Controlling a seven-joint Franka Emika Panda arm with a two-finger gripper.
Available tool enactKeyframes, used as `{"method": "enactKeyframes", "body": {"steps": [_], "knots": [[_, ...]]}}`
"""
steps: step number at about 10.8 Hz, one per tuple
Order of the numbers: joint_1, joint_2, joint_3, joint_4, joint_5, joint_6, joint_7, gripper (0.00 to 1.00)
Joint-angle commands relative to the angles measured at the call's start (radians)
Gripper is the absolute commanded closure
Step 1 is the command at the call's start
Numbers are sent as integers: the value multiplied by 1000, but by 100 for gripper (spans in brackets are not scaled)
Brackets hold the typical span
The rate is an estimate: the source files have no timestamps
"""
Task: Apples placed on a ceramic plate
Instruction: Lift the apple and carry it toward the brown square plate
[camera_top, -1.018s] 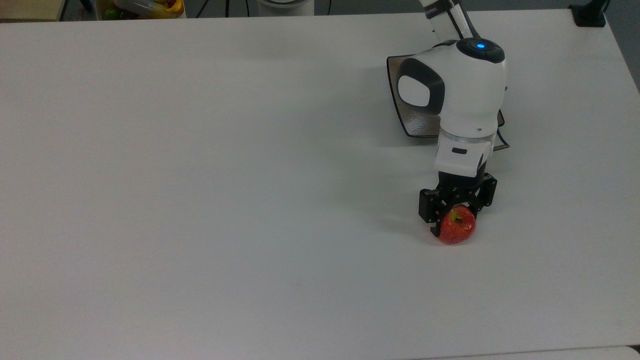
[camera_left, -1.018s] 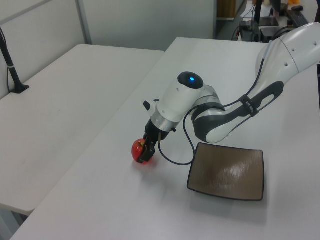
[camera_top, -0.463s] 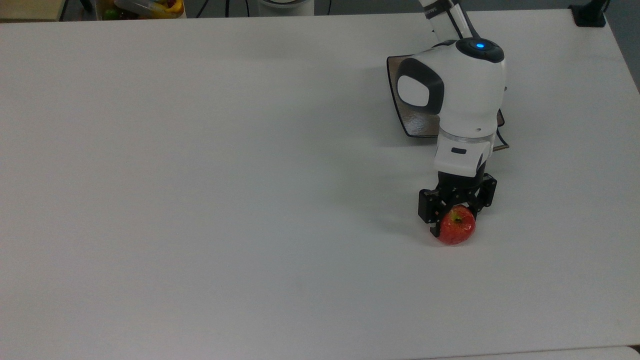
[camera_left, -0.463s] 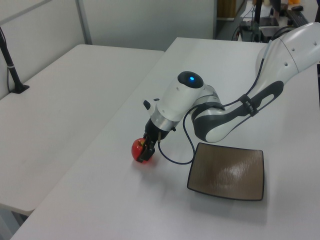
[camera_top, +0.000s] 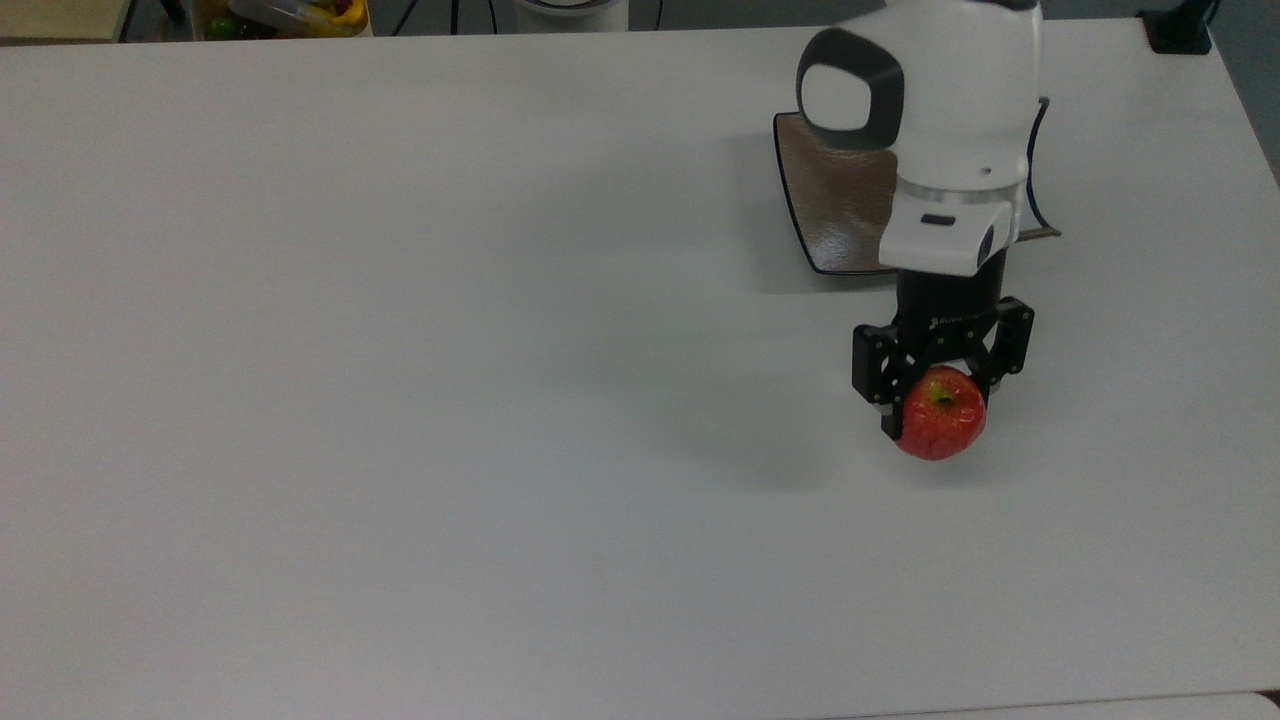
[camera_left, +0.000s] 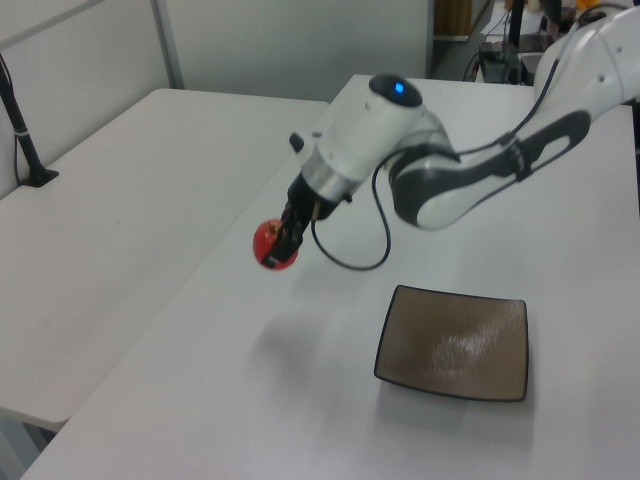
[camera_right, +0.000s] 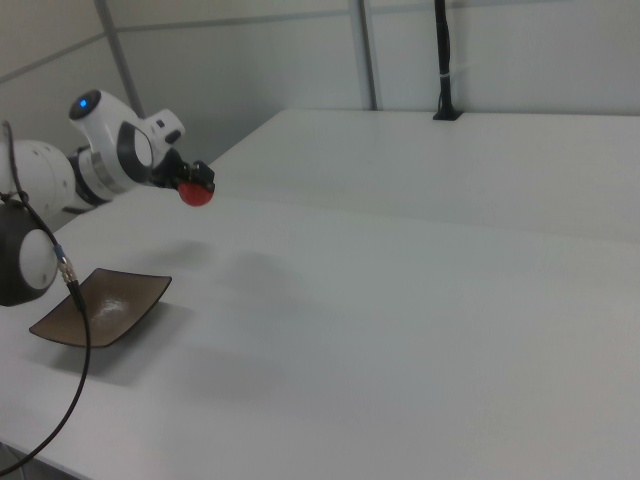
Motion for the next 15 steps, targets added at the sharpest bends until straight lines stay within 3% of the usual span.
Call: {"method": "enactKeyframes", "body": {"steps": [1,3,7,12,15], "knots": [[4,-226,-4,-134,45,-159,76,82],[4,-328,-4,-142,88,-331,74,82],[14,-568,16,-382,105,-432,62,82],[7,-730,61,-551,177,-558,-66,81],[-3,-744,154,-631,209,-577,-99,79]]}}
